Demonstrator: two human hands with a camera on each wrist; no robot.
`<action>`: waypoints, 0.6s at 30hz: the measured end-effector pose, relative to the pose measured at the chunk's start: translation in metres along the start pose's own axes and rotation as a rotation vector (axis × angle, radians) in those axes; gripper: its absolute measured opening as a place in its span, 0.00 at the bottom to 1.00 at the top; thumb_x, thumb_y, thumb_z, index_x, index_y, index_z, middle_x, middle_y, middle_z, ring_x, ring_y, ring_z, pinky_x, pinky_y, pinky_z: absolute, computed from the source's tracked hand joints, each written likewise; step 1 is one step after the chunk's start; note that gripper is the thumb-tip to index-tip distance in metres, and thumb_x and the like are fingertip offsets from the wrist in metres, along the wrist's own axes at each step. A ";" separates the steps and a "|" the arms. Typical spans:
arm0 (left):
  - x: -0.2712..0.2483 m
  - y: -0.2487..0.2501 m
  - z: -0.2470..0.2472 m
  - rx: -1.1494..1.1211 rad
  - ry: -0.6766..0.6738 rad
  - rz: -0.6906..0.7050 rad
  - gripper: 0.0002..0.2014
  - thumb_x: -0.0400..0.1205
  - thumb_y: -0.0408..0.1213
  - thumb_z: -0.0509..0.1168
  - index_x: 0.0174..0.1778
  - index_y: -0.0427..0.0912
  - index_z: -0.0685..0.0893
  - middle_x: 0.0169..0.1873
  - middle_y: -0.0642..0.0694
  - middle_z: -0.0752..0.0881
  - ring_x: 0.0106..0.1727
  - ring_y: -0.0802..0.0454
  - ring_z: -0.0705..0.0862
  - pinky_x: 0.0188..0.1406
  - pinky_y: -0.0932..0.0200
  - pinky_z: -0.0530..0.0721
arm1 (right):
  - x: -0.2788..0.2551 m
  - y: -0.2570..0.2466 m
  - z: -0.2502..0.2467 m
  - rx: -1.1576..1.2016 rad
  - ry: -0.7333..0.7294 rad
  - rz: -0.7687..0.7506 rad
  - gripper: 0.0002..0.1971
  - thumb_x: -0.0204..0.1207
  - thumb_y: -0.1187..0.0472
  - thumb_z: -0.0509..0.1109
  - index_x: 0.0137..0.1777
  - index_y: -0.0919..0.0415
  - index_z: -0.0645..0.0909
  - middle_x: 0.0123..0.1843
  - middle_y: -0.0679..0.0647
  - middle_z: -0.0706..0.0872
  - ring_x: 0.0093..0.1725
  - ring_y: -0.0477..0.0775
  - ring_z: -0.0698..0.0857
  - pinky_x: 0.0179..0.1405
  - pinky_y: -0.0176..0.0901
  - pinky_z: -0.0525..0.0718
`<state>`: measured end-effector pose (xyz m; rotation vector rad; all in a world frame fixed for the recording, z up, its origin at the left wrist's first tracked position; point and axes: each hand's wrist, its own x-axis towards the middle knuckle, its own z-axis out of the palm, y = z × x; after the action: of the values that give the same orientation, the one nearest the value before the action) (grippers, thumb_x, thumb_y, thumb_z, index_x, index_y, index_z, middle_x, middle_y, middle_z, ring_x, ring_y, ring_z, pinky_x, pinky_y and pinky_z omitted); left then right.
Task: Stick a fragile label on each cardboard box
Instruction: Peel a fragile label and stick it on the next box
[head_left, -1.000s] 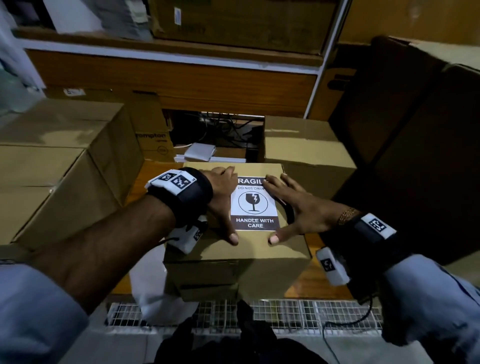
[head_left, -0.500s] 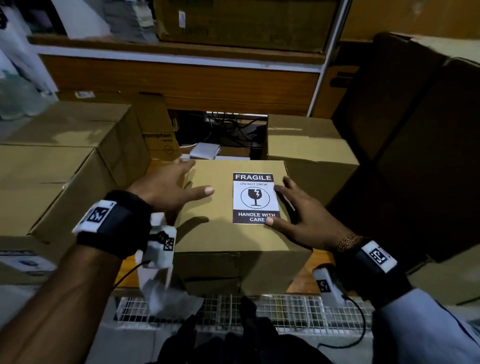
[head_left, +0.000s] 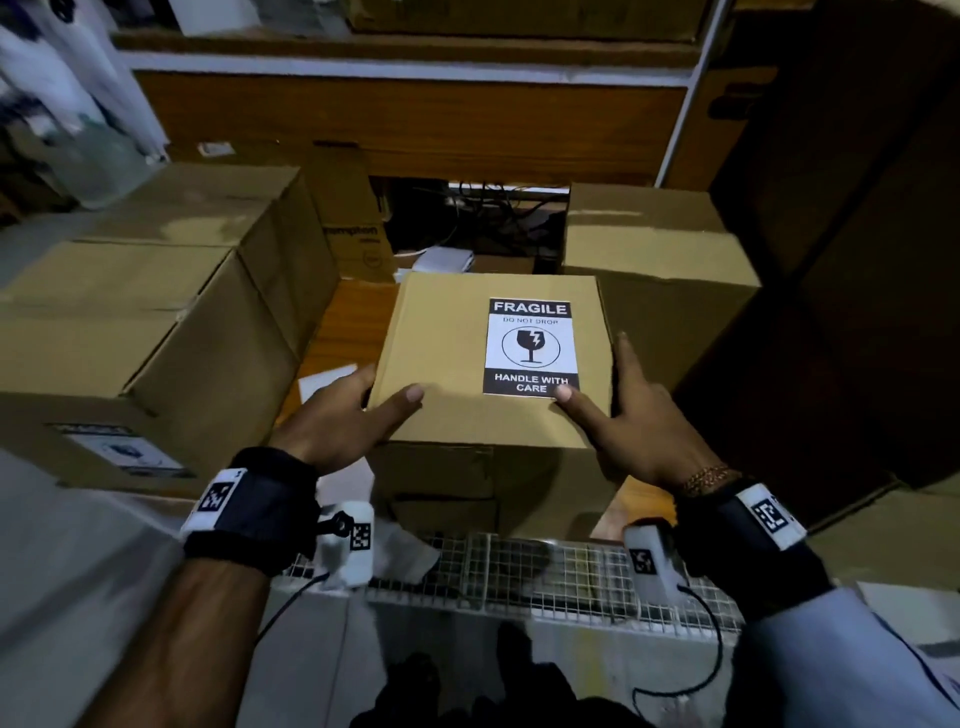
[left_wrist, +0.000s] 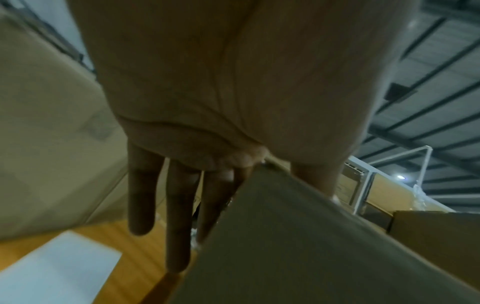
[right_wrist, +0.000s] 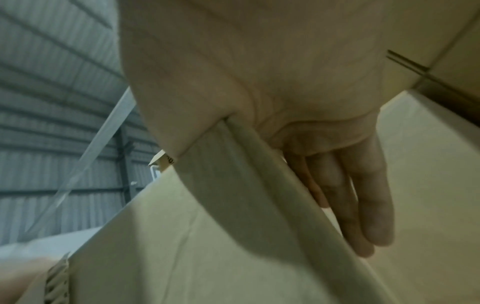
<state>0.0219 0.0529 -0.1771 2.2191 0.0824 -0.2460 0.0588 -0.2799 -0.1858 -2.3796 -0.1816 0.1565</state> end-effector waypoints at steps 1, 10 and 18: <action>-0.003 0.002 0.003 -0.029 0.017 -0.007 0.43 0.71 0.82 0.62 0.77 0.60 0.78 0.65 0.60 0.88 0.66 0.56 0.86 0.67 0.41 0.86 | 0.000 -0.001 0.000 0.020 0.018 -0.008 0.57 0.75 0.25 0.66 0.93 0.52 0.41 0.78 0.50 0.84 0.72 0.57 0.85 0.71 0.48 0.80; -0.035 -0.008 -0.011 -0.185 0.118 0.044 0.38 0.74 0.68 0.74 0.76 0.54 0.77 0.62 0.56 0.89 0.62 0.56 0.88 0.59 0.41 0.91 | -0.030 -0.030 0.008 0.107 0.147 -0.178 0.59 0.71 0.33 0.79 0.93 0.50 0.47 0.68 0.32 0.83 0.63 0.33 0.83 0.66 0.34 0.80; -0.058 -0.012 -0.059 -0.217 0.205 0.129 0.30 0.79 0.48 0.75 0.76 0.46 0.76 0.58 0.57 0.87 0.56 0.63 0.87 0.42 0.70 0.87 | -0.046 -0.077 0.026 0.145 0.207 -0.228 0.60 0.70 0.34 0.80 0.93 0.50 0.47 0.66 0.27 0.82 0.61 0.20 0.81 0.58 0.13 0.74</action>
<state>-0.0282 0.1082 -0.1395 2.0176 0.0733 0.0606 0.0031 -0.2148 -0.1494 -2.1943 -0.3285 -0.1782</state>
